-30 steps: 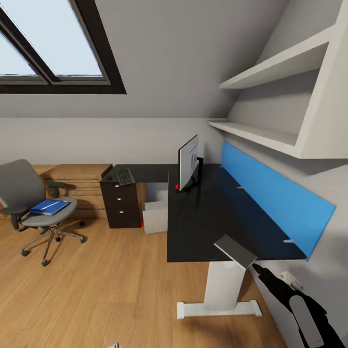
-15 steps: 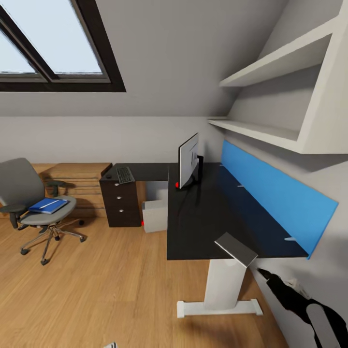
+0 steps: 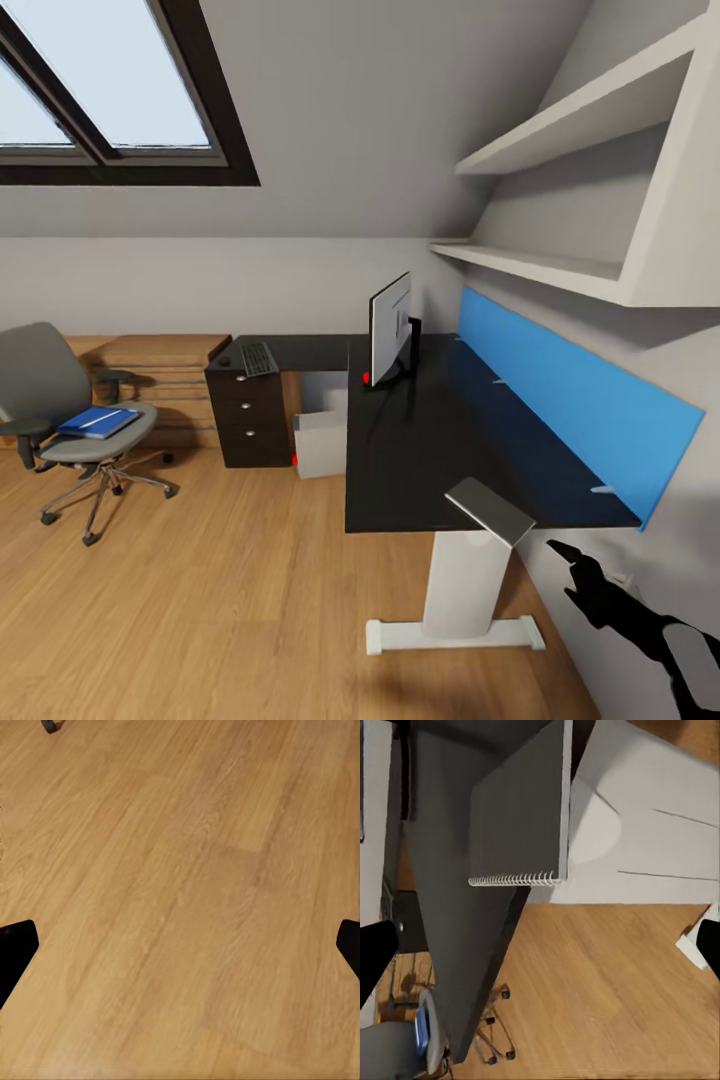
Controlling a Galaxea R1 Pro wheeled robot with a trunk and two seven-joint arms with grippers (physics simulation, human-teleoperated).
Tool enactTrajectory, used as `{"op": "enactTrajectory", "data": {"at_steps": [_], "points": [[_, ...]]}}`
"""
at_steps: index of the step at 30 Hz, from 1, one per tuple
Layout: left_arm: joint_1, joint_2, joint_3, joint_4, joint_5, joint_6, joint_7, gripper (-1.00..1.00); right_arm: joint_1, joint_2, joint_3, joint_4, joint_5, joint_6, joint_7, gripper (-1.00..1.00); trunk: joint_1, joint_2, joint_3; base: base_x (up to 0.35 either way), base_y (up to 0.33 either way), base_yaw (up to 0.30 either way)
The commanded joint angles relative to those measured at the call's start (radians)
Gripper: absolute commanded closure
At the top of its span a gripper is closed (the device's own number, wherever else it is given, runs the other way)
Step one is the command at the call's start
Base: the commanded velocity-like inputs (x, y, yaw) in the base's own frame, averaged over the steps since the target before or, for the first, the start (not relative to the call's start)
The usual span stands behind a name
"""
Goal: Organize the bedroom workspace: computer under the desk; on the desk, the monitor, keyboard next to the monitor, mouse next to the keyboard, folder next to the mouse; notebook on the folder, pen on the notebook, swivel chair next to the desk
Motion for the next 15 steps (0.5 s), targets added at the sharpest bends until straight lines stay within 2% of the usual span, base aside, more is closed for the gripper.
{"op": "enactTrajectory", "data": {"at_steps": [1,2,4,7,8,10,11,15], "points": [[0.000,0.001,-0.003,-0.001,0.010,-0.007,0.003,-1.00,-0.002,0.001,-0.004,0.008,-0.002,0.003,0.004,-1.00,0.004,-0.008,-0.004,0.000,0.000,0.000],[0.000,0.001,-0.003,-0.001,0.011,-0.007,0.003,-1.00,-0.002,0.002,-0.008,0.013,-0.007,0.000,0.004,-1.00,0.008,-0.015,-0.007,0.000,0.000,0.000],[0.000,0.001,-0.003,0.000,0.013,-0.005,0.002,-1.00,-0.003,0.001,-0.029,0.025,-0.047,-0.004,0.004,-1.00,0.015,-0.029,-0.013,0.000,0.000,0.000],[0.000,-0.001,-0.003,-0.002,0.026,0.003,0.000,-1.00,-0.004,0.000,-0.041,0.032,-0.087,-0.005,0.004,-1.00,0.027,-0.050,-0.023,0.000,0.000,0.000],[0.000,-0.008,-0.004,-0.053,0.051,0.057,-0.001,-1.00,-0.004,0.000,-0.046,0.037,-0.109,-0.005,0.004,-1.00,0.031,-0.057,-0.026,0.000,0.000,0.000],[0.000,-0.010,-0.004,-0.101,0.057,0.114,-0.001,-1.00,-0.004,0.000,-0.046,0.038,-0.112,-0.005,0.005,-1.00,0.038,-0.071,-0.032,0.000,0.000,0.000],[0.000,-0.012,-0.004,-0.155,0.065,0.186,-0.001,-1.00,-0.004,0.000,-0.046,0.039,-0.115,-0.005,0.006,-1.00,0.042,-0.078,-0.035,0.000,0.000,0.000],[-0.001,-0.012,0.016,-0.282,0.105,0.362,-0.001,-1.00,-0.004,0.001,-0.045,0.040,-0.116,-0.005,0.006,-1.00,0.058,-0.106,-0.048,0.000,0.000,0.000]]}}
